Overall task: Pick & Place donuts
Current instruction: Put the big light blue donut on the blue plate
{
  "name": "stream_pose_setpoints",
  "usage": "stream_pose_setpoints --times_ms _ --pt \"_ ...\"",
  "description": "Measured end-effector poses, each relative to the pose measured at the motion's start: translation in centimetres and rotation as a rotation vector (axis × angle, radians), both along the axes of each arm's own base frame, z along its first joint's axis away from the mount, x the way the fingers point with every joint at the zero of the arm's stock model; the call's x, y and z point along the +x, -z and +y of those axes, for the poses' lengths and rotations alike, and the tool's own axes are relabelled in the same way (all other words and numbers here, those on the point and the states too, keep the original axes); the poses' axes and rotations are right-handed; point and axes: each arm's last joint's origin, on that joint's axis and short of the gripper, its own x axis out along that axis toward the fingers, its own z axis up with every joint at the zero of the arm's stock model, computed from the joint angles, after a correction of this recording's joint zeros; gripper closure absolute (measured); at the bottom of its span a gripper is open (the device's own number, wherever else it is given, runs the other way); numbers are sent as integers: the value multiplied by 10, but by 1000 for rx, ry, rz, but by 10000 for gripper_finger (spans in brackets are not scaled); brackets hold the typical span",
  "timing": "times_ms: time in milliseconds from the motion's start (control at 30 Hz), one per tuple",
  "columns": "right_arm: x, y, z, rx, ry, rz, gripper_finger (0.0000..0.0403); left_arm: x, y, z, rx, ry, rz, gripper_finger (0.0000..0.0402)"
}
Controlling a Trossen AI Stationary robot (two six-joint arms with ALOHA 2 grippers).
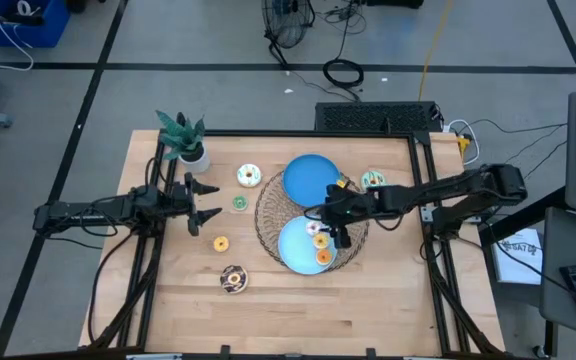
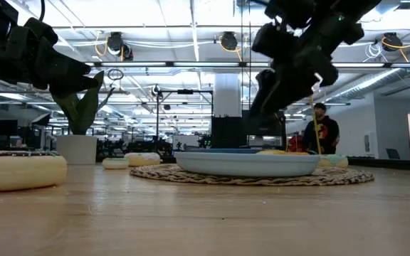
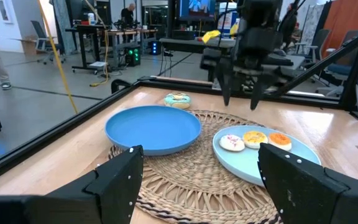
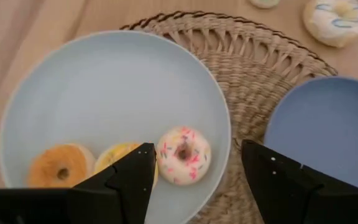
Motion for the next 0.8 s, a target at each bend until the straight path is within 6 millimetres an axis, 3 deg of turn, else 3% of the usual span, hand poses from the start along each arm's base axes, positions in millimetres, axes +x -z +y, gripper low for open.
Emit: stream_pose_setpoints --times_ms 367,633,800 --pt "-29 -38 -2 7 56 -65 181 0 0 0 0 0 0 91" --pt "-54 -34 -25 -188 505 81 176 0 0 0 0 0 0 91" --pt "-74 -24 -59 -48 746 240 160 0 0 0 0 0 0 91"
